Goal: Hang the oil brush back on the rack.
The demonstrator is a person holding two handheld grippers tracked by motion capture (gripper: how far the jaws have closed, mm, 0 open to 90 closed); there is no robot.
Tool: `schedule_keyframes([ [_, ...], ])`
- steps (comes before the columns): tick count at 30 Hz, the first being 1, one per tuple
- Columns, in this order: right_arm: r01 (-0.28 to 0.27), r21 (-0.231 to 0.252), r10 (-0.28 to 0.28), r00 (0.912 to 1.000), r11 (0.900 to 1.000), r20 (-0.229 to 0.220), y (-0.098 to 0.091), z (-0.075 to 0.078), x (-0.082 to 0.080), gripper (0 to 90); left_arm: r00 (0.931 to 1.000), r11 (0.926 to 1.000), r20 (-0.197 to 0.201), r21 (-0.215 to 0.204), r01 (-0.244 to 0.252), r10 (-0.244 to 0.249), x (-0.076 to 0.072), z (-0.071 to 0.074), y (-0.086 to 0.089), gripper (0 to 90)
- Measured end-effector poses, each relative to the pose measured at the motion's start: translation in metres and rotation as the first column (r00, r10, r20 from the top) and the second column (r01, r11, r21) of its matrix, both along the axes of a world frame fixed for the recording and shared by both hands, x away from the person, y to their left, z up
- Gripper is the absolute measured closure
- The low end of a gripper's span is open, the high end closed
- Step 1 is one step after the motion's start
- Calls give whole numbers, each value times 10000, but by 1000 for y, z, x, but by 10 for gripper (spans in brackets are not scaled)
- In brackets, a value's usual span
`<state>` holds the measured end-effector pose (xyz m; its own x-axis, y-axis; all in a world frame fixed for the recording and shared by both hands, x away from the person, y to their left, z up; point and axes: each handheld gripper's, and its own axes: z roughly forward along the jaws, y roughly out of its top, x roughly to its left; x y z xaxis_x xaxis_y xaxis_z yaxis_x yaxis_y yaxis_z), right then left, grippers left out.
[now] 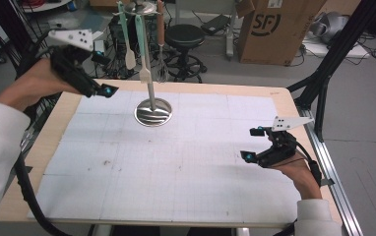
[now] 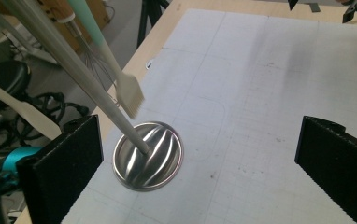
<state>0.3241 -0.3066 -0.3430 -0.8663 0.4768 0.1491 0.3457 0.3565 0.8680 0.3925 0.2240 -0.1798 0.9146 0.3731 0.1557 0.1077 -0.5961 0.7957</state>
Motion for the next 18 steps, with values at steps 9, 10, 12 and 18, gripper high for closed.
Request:
schedule_keyframes([
  [9,158,-49,-156,9994,9999,320,0,-3,-1,2,9986,9952,21,-819,-533,536,-28,-49,26,16],
  [10,212,-66,-209,9991,9998,357,0,-4,-2,3,9984,9943,20,-906,-554,559,-30,-53,28,17],
  [12,318,-172,-309,9982,9993,516,0,-7,-4,2,9984,9919,-40,-1136,-568,567,-35,-61,31,16],
  [18,588,275,-603,9967,9979,550,-5,-13,-8,2,9983,9844,-125,-1657,-589,576,-46,-83,33,17],
])
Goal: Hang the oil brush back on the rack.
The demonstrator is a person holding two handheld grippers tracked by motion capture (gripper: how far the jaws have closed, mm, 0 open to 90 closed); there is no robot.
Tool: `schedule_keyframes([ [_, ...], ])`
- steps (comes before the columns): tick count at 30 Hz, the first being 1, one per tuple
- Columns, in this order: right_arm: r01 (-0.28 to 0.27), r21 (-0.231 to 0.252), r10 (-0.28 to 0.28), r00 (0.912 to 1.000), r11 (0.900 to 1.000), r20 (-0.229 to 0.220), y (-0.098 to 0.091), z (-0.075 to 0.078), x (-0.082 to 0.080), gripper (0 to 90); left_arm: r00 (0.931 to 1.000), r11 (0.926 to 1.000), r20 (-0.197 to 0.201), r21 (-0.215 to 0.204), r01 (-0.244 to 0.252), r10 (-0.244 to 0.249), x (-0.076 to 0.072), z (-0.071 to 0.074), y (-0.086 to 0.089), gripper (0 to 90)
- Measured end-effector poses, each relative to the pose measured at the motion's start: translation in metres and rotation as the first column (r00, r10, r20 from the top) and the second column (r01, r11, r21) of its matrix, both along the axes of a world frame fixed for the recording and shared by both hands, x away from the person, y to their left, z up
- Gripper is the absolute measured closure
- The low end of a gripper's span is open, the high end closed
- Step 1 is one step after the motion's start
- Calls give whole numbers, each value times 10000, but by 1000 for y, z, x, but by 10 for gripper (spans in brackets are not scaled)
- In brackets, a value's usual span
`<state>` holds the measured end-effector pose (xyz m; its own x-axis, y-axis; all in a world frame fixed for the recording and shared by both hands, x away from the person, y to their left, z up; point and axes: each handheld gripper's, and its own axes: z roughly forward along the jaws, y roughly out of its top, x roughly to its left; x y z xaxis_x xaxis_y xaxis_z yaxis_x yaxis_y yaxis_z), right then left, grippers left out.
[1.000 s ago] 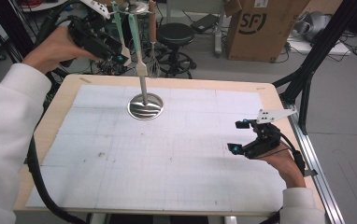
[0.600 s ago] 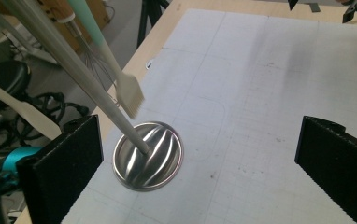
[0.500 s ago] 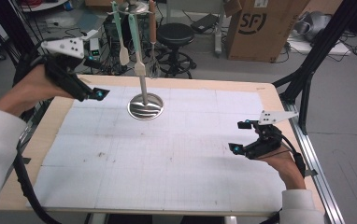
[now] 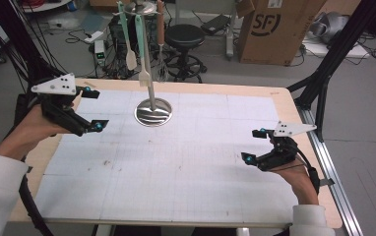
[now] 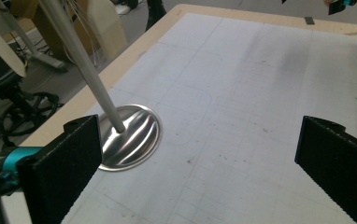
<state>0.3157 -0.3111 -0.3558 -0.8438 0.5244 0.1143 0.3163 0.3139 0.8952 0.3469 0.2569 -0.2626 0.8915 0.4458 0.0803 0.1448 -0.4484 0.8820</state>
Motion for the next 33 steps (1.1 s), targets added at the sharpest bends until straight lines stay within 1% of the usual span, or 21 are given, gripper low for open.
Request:
schedule_keyframes([
  [2,102,9,-102,9999,9999,25,-2,-3,-1,2,9999,9999,126,-104,-27,28,-5,-8,0,16],
  [3,146,-49,-145,9999,9999,88,-2,-4,-2,2,9999,9997,108,-246,8,-5,-8,-14,-1,17],
  [4,155,0,-155,9998,9999,110,-2,-5,-3,2,9999,9995,106,-313,44,-40,-10,-17,-1,16],
  [5,176,22,-176,9998,9998,67,-3,-6,-3,3,9999,9995,132,-312,47,-42,-13,-22,-1,16],
  [8,342,-77,-340,9993,9994,182,-2,-9,-6,2,10000,9993,92,-381,-23,26,-21,-36,0,17],
  [10,465,-9,-465,9986,9989,243,-2,-12,-9,2,9999,9977,119,-668,-59,68,-25,-44,2,17],
  [11,468,18,-468,9983,9989,338,-2,-14,-10,2,9999,9975,108,-700,-46,54,-27,-47,3,16],
  [12,453,109,-456,9986,9989,282,-2,-16,-11,2,9999,9972,70,-741,-105,111,-29,-51,4,17],
  [13,453,76,-455,9986,9989,257,-1,-17,-12,2,9999,9968,93,-796,-117,125,-30,-55,5,16],
  [15,507,23,-508,9982,9987,319,-1,-19,-13,2,9999,9957,69,-910,-145,152,-33,-62,7,17],
  [17,475,117,-478,9983,9988,329,0,-21,-15,2,9997,9948,51,-992,-233,239,-36,-69,8,16],
  [18,499,72,-501,9983,9987,308,0,-22,-16,2,9997,9947,47,-1003,-240,246,-36,-72,8,16],
  [20,511,101,-515,9978,9986,406,0,-24,-17,2,9992,9948,63,-941,-397,405,-38,-78,9,17],
  [21,558,121,-563,9975,9984,432,0,-25,-17,2,9990,9939,43,-1012,-430,437,-39,-81,9,17],
  [23,556,97,-559,9978,9984,353,-1,-27,-18,2,9994,9924,88,-1193,-317,330,-41,-87,9,16],
  [24,592,71,-595,9976,9982,357,-2,-27,-18,3,9994,9924,33,-1186,-327,334,-41,-91,9,17],
  [25,632,71,-634,9972,9980,391,-2,-27,-18,2,9995,9951,26,-946,-302,306,-41,-94,10,16],
  [26,590,63,-592,9976,9982,357,-2,-28,-19,2,9994,9951,37,-924,-344,349,-41,-96,10,16],
  [27,606,-20,-605,9974,9982,385,-3,-29,-19,2,9993,9945,12,-988,-361,364,-41,-99,11,17],
  [29,639,-25,-638,9975,9980,309,-4,-31,-20,2,9996,9929,-14,-1156,-276,277,-41,-102,13,16],
  [33,721,-15,-721,9968,9974,336,-6,-31,-21,2,9999,9925,-34,-1217,-105,101,-41,-105,14,16],
])
